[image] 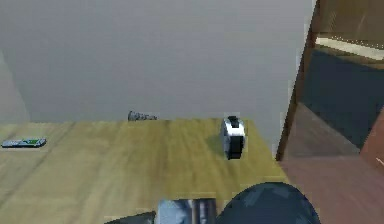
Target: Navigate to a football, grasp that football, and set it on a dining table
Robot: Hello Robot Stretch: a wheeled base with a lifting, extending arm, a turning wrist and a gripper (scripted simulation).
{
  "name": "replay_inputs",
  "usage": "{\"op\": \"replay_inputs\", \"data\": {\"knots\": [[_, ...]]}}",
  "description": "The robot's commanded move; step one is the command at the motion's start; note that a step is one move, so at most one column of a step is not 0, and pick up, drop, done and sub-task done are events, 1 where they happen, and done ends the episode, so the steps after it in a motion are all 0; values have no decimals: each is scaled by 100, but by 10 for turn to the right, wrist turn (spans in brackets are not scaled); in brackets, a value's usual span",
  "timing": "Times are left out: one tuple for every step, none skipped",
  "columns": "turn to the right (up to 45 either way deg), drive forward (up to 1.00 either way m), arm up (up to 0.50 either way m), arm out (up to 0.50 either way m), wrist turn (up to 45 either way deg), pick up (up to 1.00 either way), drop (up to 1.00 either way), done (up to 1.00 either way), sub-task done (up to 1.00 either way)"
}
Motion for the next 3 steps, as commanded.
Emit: {"op": "replay_inputs", "data": {"knots": [[-210,0,0,0,0,0,0,0,0],[150,0,0,0,0,0,0,0,0],[-180,0,0,0,0,0,0,0,0]]}}
